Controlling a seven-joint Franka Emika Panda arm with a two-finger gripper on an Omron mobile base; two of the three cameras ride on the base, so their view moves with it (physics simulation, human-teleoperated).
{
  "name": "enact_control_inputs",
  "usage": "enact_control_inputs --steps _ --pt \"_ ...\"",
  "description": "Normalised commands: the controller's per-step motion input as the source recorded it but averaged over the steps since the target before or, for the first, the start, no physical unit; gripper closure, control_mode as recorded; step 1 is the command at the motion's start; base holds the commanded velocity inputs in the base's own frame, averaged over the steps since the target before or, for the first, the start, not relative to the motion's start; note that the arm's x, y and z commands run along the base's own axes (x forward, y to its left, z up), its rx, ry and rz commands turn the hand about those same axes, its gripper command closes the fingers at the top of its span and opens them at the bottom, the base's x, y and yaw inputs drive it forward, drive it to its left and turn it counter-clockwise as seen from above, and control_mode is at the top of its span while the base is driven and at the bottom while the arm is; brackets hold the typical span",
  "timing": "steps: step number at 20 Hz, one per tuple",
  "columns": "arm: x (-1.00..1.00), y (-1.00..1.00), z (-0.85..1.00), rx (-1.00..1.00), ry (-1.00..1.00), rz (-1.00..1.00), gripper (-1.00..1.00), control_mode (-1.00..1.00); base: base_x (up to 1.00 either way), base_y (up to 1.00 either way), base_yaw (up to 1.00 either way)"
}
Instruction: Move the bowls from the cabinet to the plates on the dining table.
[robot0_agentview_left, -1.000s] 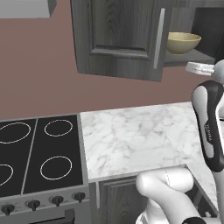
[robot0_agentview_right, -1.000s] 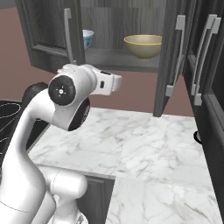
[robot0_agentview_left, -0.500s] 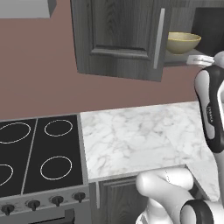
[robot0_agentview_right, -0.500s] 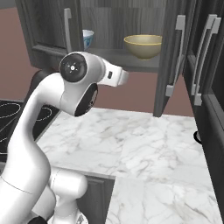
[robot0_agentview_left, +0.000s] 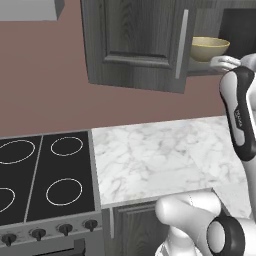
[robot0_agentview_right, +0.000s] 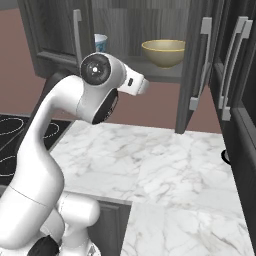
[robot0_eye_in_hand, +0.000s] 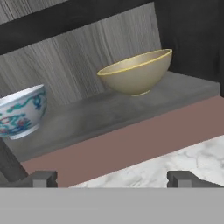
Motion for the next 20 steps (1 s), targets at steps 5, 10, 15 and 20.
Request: enact_control_inputs --steps 5,10,15,20 --pt "0.36 0.00 -0.04 0.18 0.00 0.01 -1.00 -1.00 0.00 0.00 0.00" --pt "0.40 0.02 -0.08 0.17 0.02 0.04 -1.00 -1.00 0.00 0.00 0.00" --pt "0.44 0.07 -0.09 0.10 0.01 0.02 -1.00 -1.00 0.00 0.00 0.00" --pt "0.44 0.13 -0.04 0.06 0.00 0.02 -1.00 -1.00 0.00 0.00 0.00"
